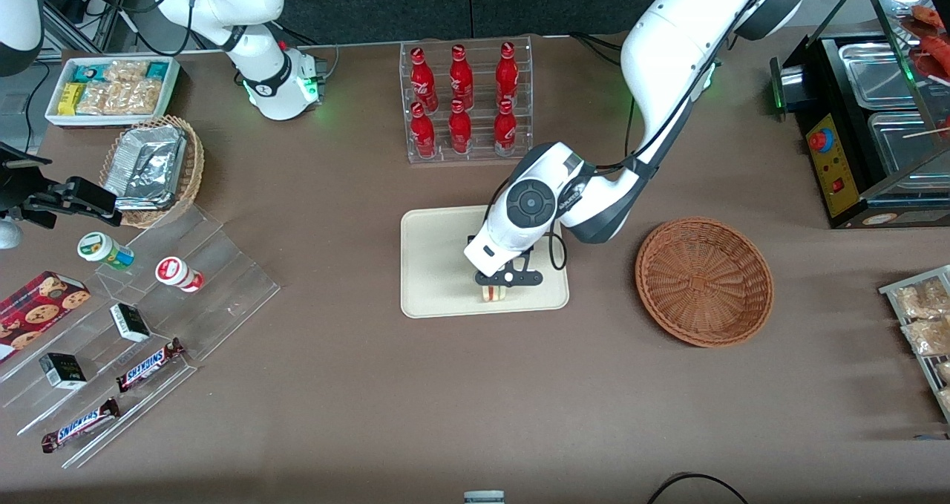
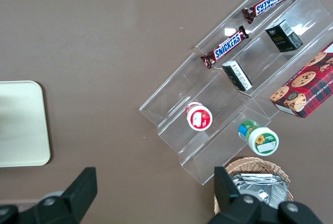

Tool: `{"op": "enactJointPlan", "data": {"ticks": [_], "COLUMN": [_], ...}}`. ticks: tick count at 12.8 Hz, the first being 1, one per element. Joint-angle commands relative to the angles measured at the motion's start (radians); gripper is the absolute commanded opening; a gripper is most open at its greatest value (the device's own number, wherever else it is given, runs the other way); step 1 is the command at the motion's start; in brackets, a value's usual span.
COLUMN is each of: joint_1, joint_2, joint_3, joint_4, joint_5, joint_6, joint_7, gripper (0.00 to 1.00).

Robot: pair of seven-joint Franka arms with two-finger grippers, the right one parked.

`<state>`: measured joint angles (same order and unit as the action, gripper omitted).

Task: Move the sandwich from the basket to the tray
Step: 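Lower the sandwich onto the tray and open the left gripper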

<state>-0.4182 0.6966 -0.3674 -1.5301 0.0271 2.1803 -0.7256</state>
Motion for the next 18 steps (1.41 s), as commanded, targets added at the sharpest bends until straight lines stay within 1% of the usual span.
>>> {"op": "enactJointPlan", "data": {"ticks": [1,8,9,10,16,18], "joint_1": [-0.02,-0.031,-0.031,-0.031,-0.027,-0.024], "joint_2": [0.008,0.008,0.008,0.011,0.011,-0.003], "joint_3": [0.01,0.011,0.011,0.01,0.011,0.013], "joint_4": [-0.037,-0.059,-0.058,-0.058,-0.047,-0.035], "joint_5": [0.028,0.031,0.03,0.03,0.03,0.03], "joint_6": [0.082,0.093,0.092,0.092,0.087,0.049], "joint_7": [0.003,0.005,0.005,0.005,0.003,0.058], "gripper": [0.0,0.0,0.34,0.99,1.0,1.0]}}
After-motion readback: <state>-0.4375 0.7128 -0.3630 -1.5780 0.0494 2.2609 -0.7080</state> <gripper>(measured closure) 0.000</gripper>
